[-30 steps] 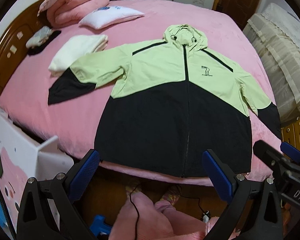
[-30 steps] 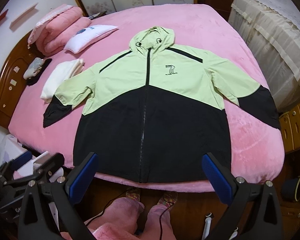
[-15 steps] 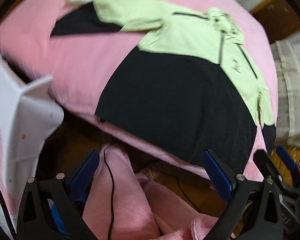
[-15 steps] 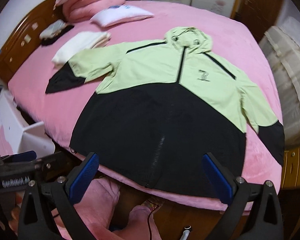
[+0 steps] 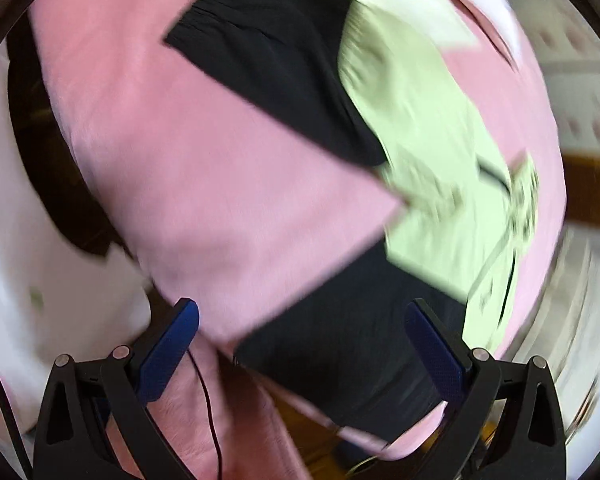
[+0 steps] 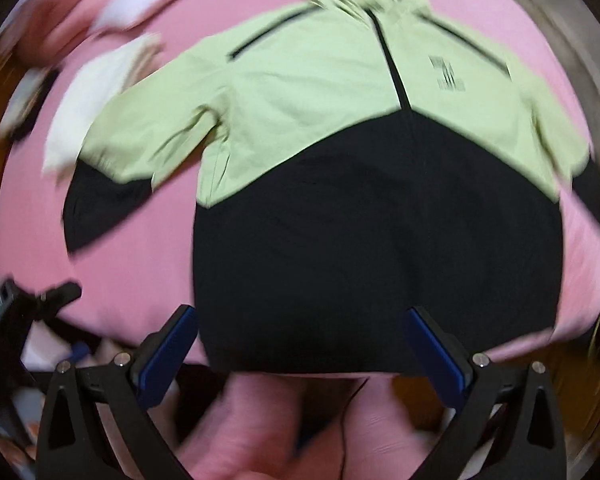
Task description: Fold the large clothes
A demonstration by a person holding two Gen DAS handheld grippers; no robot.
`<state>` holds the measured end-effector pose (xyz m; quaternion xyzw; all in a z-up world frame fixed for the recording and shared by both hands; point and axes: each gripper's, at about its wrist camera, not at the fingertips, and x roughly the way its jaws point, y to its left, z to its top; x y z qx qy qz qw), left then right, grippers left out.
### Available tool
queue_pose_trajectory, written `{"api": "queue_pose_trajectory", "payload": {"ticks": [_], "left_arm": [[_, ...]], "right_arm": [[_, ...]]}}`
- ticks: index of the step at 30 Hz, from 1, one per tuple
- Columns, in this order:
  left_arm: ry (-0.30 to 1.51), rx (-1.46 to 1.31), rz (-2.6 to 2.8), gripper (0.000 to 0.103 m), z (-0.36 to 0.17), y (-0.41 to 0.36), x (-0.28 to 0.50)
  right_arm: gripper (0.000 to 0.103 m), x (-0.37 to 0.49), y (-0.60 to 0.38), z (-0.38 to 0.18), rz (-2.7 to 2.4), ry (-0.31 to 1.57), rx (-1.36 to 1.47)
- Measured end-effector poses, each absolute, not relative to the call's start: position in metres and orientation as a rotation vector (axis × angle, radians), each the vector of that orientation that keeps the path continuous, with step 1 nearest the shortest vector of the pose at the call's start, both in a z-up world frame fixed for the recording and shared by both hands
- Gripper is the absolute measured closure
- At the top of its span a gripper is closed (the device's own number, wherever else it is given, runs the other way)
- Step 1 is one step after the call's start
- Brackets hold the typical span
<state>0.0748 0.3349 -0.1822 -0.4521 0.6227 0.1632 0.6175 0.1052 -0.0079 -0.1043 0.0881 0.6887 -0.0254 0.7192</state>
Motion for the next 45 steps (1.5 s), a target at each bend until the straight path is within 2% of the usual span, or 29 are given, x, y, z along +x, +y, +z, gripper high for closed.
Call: {"api": "queue_pose_trajectory", "payload": {"ticks": [3,8,10,13,17,18,20,21,24,28,36,41,45], "left_arm": [[1.396,-1.111,0.503,0.002,-0.208,0.381,0.096],[1.216,-1.217,0.745,0.004,-0.246,0.448,0.109],[1.171,-1.226,0.784,0.017,-0.262,0.465,0.116],[1.169,-1.257,0.826,0.027,-0.291,0.481,0.126],[1.166,-1.257,0.851,0.034,-0.315,0.486,0.136],[1.157,-1.236,0.864,0.039,-0.317,0.485,0.139],[1.129,-1.189,0.872,0.057,-0.314,0.483,0.143],[1.11,-1.154,0.866,0.077,-0.309,0.48,0.147],[1.087,-1.052,0.842,0.086,-0.294,0.47,0.159],[1.049,-0.953,0.772,0.091,-0.266,0.452,0.177],[0.855,-0.72,0.489,0.091,-0.165,0.395,0.207],[0.779,-0.562,0.239,0.091,-0.104,0.311,0.253],[0.736,-0.414,0.009,0.091,-0.056,0.218,0.253]], "right_arm": [[0.0,0.123,0.011,-0.11,-0.117,1.535,0.316],[0.0,0.137,0.051,-0.12,-0.078,1.564,0.299],[0.0,0.138,0.062,-0.125,-0.057,1.578,0.279],[0.0,0.135,0.071,-0.134,-0.053,1.606,0.236],[0.0,0.125,0.073,-0.148,-0.066,1.636,0.199],[0.0,0.124,0.073,-0.15,-0.076,1.635,0.182],[0.0,0.123,0.073,-0.153,-0.082,1.631,0.158],[0.0,0.123,0.073,-0.155,-0.081,1.626,0.146],[0.0,0.126,0.071,-0.155,-0.083,1.597,0.114],[0.0,0.131,0.07,-0.151,-0.076,1.551,0.097],[0.0,0.146,0.054,-0.136,-0.057,1.433,0.143],[0.0,0.155,0.031,-0.114,-0.015,1.311,0.18],[0.0,0.158,-0.008,-0.089,0.001,1.159,0.238]]}}
